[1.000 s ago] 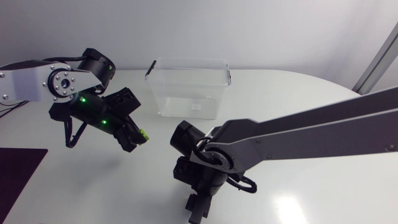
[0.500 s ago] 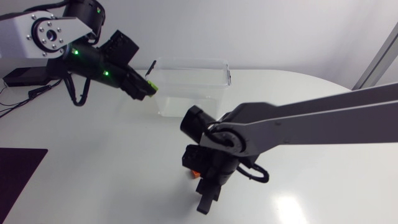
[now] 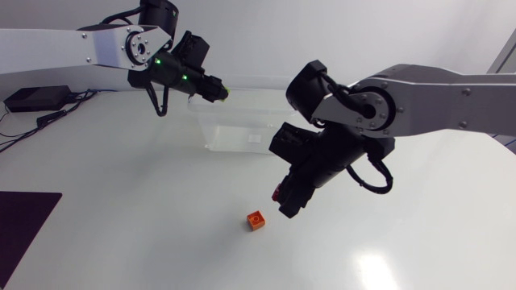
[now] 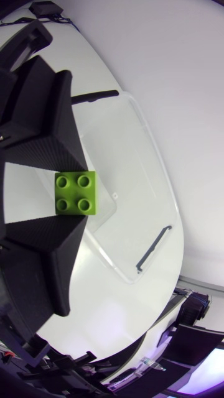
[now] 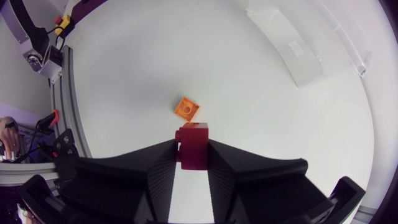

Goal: Place the duplo bricks in the container

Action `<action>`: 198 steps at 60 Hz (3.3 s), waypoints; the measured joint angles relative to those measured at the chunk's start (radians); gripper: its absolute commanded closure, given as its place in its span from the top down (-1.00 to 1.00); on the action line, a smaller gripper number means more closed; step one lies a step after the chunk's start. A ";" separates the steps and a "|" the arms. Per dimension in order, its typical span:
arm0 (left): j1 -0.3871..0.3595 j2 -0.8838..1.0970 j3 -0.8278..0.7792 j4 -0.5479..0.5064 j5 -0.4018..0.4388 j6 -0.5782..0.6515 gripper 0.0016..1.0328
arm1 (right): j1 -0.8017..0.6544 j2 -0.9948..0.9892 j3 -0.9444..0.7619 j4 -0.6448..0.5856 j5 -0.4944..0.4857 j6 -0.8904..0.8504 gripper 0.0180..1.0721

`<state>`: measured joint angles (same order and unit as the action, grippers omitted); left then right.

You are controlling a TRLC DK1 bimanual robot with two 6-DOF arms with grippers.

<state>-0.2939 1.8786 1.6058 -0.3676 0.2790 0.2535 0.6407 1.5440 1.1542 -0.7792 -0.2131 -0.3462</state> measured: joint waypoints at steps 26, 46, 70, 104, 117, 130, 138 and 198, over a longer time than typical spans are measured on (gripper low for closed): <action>-0.002 0.077 0.052 0.280 -0.169 -0.124 0.90 | -0.083 -0.026 0.074 0.045 -0.028 -0.003 -0.63; -0.064 -0.217 -0.222 0.173 -0.110 -0.010 0.90 | -0.194 -0.019 0.162 0.209 -0.053 0.021 -0.63; -0.195 -0.301 -0.470 -0.026 -0.063 0.198 0.89 | -0.244 0.128 0.260 0.390 -0.076 0.111 -0.63; -0.363 -0.239 -0.512 -0.094 -0.128 0.219 0.88 | -0.250 0.318 0.369 0.651 -0.023 0.198 -0.59; -0.426 -0.179 -0.513 -0.108 -0.193 0.215 0.86 | -0.246 0.354 0.383 0.737 0.058 0.236 0.93; -0.465 -0.113 -0.499 -0.158 -0.237 0.192 0.84 | -0.258 0.118 0.118 0.838 0.088 0.246 0.93; -0.474 -0.058 -0.445 -0.203 -0.249 0.184 0.80 | -0.291 -0.074 -0.031 0.836 0.088 0.245 0.93; -0.509 0.126 -0.301 -0.301 -0.296 0.132 -0.49 | -0.472 -0.804 -0.619 0.746 0.167 0.215 0.91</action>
<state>-0.8028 2.0048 1.3045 -0.6689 -0.0174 0.3851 0.1684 0.7399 0.5354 -0.0334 -0.0456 -0.1310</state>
